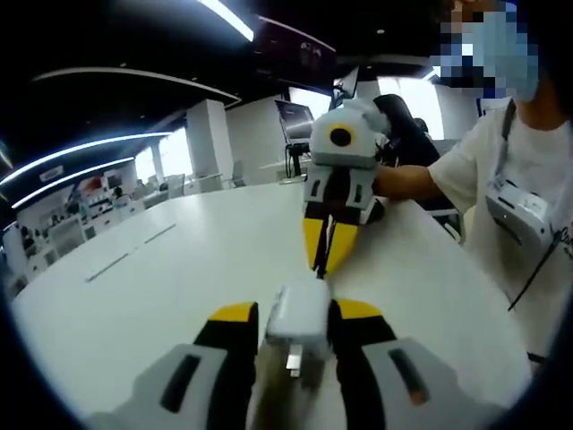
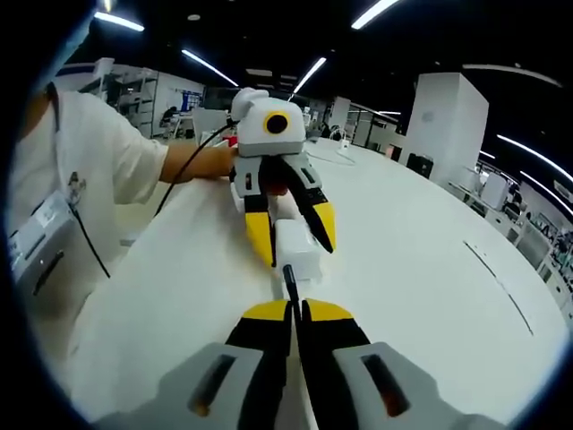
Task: Plug the desk Type‑C cable into the charger adapter.
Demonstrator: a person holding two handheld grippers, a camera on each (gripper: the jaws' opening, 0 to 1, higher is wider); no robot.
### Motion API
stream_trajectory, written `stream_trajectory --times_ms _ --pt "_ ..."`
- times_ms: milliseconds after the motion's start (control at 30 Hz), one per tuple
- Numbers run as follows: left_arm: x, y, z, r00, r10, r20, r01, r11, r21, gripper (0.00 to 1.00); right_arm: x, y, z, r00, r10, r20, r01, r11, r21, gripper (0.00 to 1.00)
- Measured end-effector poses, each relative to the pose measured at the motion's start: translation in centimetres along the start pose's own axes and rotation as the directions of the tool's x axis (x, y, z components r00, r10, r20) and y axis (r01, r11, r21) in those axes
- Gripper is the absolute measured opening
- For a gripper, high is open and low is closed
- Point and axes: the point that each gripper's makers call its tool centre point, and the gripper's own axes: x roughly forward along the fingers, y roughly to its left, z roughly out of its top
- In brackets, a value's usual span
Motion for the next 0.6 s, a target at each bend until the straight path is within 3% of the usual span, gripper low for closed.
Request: stream_trajectory --times_ms 600 --pt "-0.2 0.4 -0.2 1.0 0.012 -0.014 -0.012 1.0 0.016 0.29 -1.6 -1.4 0.0 0.999 -0.04 0.013 0.04 0.999 -0.025 0.16"
